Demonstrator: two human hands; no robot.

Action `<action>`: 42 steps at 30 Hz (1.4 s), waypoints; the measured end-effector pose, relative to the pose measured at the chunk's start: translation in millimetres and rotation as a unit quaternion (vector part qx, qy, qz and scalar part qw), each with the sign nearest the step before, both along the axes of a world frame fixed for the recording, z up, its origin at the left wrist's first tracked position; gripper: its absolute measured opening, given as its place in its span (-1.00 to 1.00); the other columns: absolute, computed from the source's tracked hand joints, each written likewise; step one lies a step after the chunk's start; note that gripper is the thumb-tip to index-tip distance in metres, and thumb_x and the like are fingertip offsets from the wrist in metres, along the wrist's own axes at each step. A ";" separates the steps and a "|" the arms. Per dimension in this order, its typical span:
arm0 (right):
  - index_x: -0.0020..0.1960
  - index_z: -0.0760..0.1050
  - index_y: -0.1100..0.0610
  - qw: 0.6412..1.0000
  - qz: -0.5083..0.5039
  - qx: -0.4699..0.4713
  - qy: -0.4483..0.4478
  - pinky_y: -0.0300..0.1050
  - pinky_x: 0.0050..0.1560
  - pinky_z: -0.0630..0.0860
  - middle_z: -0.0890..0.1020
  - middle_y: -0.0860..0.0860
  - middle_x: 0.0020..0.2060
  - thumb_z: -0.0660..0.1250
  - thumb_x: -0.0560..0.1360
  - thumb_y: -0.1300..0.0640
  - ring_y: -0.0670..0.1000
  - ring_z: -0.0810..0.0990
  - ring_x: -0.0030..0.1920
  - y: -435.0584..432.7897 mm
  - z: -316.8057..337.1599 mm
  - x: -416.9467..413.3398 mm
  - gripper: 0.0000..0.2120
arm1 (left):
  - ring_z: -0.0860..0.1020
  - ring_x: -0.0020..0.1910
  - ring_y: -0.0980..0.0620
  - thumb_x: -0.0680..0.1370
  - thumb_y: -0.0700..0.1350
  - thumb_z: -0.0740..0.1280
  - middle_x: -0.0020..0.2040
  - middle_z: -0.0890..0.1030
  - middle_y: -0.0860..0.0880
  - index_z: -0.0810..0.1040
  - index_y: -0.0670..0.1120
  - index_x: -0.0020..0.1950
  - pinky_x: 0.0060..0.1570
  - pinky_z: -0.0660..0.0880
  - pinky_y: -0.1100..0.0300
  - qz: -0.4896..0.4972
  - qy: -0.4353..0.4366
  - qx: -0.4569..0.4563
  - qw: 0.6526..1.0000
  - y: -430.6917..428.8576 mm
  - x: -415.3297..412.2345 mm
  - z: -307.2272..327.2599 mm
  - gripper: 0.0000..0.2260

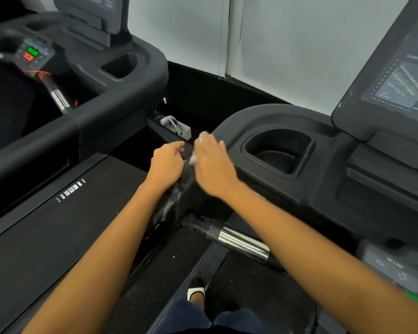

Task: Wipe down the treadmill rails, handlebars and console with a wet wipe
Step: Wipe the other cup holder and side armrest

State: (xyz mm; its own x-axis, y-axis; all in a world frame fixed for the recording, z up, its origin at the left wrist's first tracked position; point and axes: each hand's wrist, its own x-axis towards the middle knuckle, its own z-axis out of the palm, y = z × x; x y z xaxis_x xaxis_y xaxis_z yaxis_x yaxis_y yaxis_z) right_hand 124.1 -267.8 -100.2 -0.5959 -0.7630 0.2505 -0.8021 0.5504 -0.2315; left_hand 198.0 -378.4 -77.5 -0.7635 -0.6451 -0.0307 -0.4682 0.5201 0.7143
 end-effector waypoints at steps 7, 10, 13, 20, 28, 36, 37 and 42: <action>0.55 0.07 0.10 0.990 0.101 0.083 0.052 0.20 0.48 0.03 0.12 0.04 0.53 0.08 0.58 0.13 0.05 0.10 0.53 25.1 0.6 -18.4 -0.45 | 0.51 0.20 -0.08 0.58 -0.28 0.07 0.22 0.57 -0.12 0.52 -0.13 0.33 0.15 0.43 0.14 -0.005 -0.036 -0.001 0.999 0.4 5.5 5.3 -0.62; 0.46 0.22 0.12 0.997 -0.017 0.068 -0.028 0.25 0.46 0.09 0.20 0.05 0.45 0.10 0.60 0.10 0.07 0.19 0.48 12.3 9.1 -61.7 -0.56 | 0.51 0.13 -0.03 0.62 -0.21 0.08 0.22 0.57 -0.06 0.51 -0.11 0.33 0.07 0.41 0.17 -0.037 -0.061 -0.012 0.997 9.2 8.5 4.4 -0.65; 0.23 0.40 0.16 0.999 -0.018 0.028 0.005 0.16 0.34 0.28 0.36 0.08 0.28 0.12 0.54 0.09 0.11 0.34 0.31 -2.8 3.3 -26.1 -0.69 | 0.53 0.04 -0.06 0.62 -0.17 0.12 0.06 0.60 -0.05 0.58 -0.09 0.19 -0.03 0.41 0.15 -0.036 -0.054 -0.034 0.997 14.6 13.0 3.0 -0.72; 0.46 0.28 0.08 0.986 0.119 0.112 0.039 0.25 0.47 -0.07 0.29 0.00 0.48 0.03 0.62 0.09 0.02 0.19 0.50 13.7 15.7 -51.8 -0.59 | 0.55 0.02 -0.11 0.62 -0.19 0.10 0.08 0.63 -0.11 0.59 -0.11 0.20 -0.06 0.39 0.16 -0.010 -0.086 -0.051 0.995 7.0 31.8 4.1 -0.69; 0.56 -0.03 0.21 0.976 -0.173 0.058 -0.119 0.23 0.51 -0.08 -0.04 0.17 0.55 0.03 0.63 -0.01 0.16 -0.03 0.54 25.2 6.9 -123.5 -0.42 | 0.54 -0.11 -0.04 0.62 -0.17 0.09 0.00 0.64 -0.10 0.61 -0.11 0.17 -0.13 0.38 0.16 -0.012 -0.090 -0.043 0.995 13.2 33.4 5.1 -0.69; 0.49 0.15 0.17 0.997 0.071 0.038 0.012 0.27 0.47 0.10 0.18 0.10 0.49 0.07 0.62 0.04 0.11 0.14 0.50 14.1 -3.9 -5.7 -0.52 | 0.57 -0.09 -0.09 0.62 -0.17 0.10 -0.03 0.63 -0.12 0.62 -0.14 0.10 -0.15 0.44 0.11 0.002 -0.088 -0.046 0.995 18.7 26.0 8.5 -0.71; 0.47 0.18 0.14 0.998 0.050 0.032 0.016 0.31 0.45 0.11 0.21 0.07 0.47 0.08 0.61 0.04 0.09 0.18 0.48 14.9 -1.4 -19.6 -0.54 | 0.57 -0.09 -0.10 0.62 -0.17 0.10 -0.02 0.63 -0.13 0.61 -0.14 0.11 -0.13 0.47 0.09 0.001 -0.091 -0.044 0.995 19.4 26.4 9.5 -0.71; 0.54 0.06 0.20 0.994 -0.088 0.050 -0.044 0.31 0.47 -0.01 0.07 0.14 0.53 0.07 0.62 -0.03 0.17 0.03 0.53 7.1 2.1 -46.9 -0.43 | 0.50 -0.08 0.00 0.62 -0.17 0.11 0.06 0.60 -0.06 0.58 -0.07 0.23 -0.09 0.37 0.15 0.011 -0.093 -0.041 0.995 22.2 39.1 11.8 -0.70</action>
